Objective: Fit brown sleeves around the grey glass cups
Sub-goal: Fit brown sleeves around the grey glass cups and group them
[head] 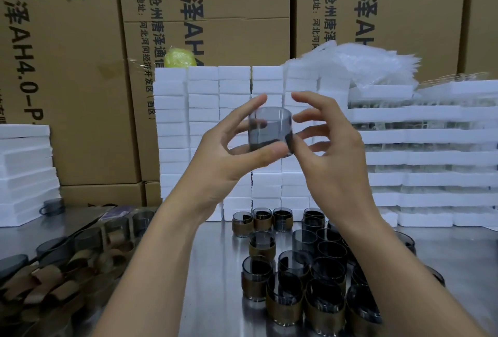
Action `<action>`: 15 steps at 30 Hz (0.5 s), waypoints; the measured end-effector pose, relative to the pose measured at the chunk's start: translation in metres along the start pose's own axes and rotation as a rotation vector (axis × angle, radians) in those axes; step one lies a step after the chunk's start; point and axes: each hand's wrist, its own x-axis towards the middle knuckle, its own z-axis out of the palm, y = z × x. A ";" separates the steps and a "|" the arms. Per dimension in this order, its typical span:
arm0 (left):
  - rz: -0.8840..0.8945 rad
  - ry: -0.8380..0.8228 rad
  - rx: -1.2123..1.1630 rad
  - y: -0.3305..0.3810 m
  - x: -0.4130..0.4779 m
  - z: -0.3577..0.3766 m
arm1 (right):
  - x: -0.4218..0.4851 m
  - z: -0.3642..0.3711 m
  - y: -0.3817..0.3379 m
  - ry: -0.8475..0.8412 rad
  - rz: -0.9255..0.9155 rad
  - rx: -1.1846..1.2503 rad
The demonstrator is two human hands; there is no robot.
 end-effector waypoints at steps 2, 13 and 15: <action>0.016 0.000 0.044 -0.002 0.000 -0.001 | -0.001 0.003 -0.004 0.052 0.049 0.075; 0.205 0.303 0.093 -0.007 0.004 0.010 | -0.015 0.022 -0.013 -0.255 0.006 0.197; 0.212 0.295 0.107 -0.006 0.003 0.008 | -0.017 0.027 -0.016 -0.242 0.041 0.323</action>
